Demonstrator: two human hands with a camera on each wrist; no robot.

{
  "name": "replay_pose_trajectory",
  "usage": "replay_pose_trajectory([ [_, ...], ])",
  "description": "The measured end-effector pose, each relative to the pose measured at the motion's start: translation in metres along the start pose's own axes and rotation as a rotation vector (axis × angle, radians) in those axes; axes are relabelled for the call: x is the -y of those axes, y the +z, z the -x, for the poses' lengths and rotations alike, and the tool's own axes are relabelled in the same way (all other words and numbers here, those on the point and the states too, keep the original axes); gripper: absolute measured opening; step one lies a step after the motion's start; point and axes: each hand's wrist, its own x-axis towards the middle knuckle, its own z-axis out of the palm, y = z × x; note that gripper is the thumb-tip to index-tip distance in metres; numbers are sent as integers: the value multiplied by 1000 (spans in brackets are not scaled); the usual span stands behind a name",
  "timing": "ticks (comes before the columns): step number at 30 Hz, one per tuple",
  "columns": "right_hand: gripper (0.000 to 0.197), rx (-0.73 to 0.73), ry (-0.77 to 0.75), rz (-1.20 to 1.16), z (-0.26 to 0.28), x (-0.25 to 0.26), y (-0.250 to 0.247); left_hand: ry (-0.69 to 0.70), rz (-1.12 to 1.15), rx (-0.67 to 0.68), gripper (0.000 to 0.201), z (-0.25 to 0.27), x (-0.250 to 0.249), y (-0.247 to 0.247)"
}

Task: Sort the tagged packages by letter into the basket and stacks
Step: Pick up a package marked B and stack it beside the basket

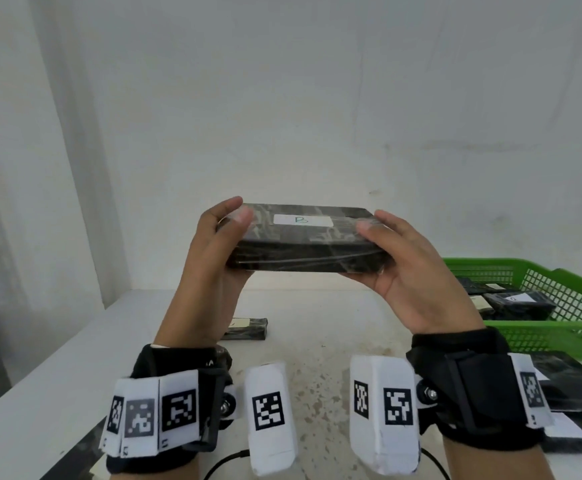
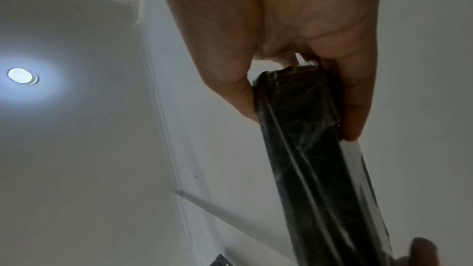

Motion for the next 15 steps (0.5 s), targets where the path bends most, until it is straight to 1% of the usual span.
replay_pose_trajectory([
  [2,77,64,3,-16,0,1,-3,-56,-31,-35,73,-3,1,-2],
  [3,78,92,-1,-12,0,3,-4,-93,-44,-49,76,-4,2,-3],
  [4,74,113,-8,-6,1,4,-4,-129,-56,-50,75,-5,3,-4],
  [5,69,131,-13,-3,2,5,-4,-156,-72,-39,66,-6,4,-5],
  [7,64,144,-13,0,2,5,-5,-189,-120,-15,41,-5,6,-7],
  [8,63,142,-12,11,2,5,-5,-192,-139,-17,35,-5,7,-7],
  [10,66,115,-5,40,1,3,-7,-171,-159,-26,34,-5,7,-8],
  [13,80,117,10,48,-2,0,-9,-162,-145,-18,47,-4,3,-9],
  [14,80,131,10,50,-2,0,-10,-175,-148,-15,49,-4,2,-8],
  [15,78,146,8,59,-2,0,-9,-187,-149,-16,45,-4,1,-7],
])
